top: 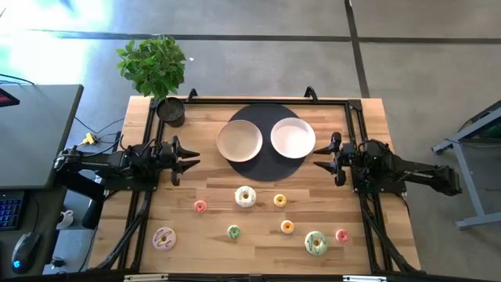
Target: Pick & Place donuts
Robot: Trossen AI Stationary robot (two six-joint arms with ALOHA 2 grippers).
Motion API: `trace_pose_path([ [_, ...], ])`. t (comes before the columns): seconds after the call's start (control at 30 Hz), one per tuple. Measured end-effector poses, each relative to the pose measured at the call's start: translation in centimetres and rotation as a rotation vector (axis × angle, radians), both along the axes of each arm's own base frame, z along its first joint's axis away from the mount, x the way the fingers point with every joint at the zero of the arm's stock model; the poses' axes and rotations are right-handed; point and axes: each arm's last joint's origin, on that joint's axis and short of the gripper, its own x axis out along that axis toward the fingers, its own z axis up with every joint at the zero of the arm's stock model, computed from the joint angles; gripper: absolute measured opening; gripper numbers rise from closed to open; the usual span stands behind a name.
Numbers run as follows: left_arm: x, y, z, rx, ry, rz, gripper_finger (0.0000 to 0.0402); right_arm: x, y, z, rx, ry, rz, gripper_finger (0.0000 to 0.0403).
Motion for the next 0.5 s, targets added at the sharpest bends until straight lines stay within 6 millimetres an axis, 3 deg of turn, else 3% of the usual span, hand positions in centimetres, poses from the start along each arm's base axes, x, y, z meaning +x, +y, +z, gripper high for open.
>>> trace_pose_path([
  [0.17, -0.01, 0.07, 0.02, 0.047, 0.006, 0.023, 0.0122, -0.03, -0.01, 0.49, -0.016, -0.049, -0.007, 0.0188],
  [0.37, -0.01, 0.07, 0.02, 0.051, 0.006, 0.024, 0.0122, -0.1, -0.43, 0.83, 0.027, -0.09, -0.15, 0.0188],
  [0.5, -0.06, 0.21, 0.81, 0.062, -0.071, 0.074, 0.0122, -0.02, -0.33, 0.76, 0.051, -0.082, -0.11, 0.0188],
])
